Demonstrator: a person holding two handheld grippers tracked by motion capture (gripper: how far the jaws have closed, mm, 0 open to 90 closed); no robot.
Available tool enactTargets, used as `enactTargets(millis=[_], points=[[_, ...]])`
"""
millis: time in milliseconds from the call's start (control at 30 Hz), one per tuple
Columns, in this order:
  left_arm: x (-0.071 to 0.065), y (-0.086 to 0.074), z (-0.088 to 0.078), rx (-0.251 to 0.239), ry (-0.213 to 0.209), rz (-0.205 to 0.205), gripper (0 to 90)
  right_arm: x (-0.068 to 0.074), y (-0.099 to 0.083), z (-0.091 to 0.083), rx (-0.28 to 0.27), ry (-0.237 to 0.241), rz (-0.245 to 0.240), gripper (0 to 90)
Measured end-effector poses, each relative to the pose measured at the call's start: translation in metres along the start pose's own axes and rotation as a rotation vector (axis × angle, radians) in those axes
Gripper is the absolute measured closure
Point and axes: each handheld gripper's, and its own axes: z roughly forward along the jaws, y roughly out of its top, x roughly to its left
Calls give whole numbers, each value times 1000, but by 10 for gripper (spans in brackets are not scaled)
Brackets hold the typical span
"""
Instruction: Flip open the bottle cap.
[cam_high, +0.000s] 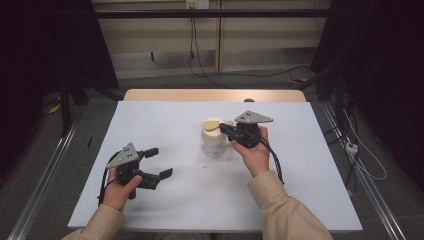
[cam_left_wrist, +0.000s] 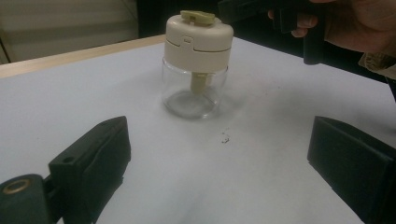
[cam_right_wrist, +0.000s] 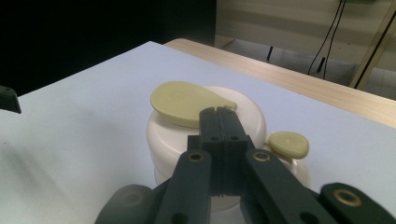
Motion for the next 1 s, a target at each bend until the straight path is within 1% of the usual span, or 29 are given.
enactTargets(millis=[100, 367, 467, 633, 700, 767, 833, 933, 1000], points=[[1, 2, 1, 4, -1, -5, 55, 0, 0, 1, -1, -2, 0, 900], [3, 12, 7, -10, 4, -24, 65, -1, -1, 1, -4, 4, -13, 900], [4, 17, 11, -3, 11, -27, 69, 1, 0, 2, -1, -4, -32, 900], [6, 25, 23, -1, 29, -25, 89, 0, 0, 2, -1, -3, -17, 900], [7, 29, 28, -5, 25, -29, 91, 1, 0, 2, -3, -11, -30, 900], [8, 32, 32, -7, 19, -23, 116, 2, 0, 3, -3, -17, -39, 900], [8, 34, 36, -9, 10, -31, 146, 2, -1, 3, -8, -14, -30, 900], [9, 39, 42, -3, -9, -38, 214, 3, 0, 3, -6, -21, -41, 900], [9, 43, 47, 2, -4, -39, 255, 4, 0, 3, -1, -27, -52, 900]])
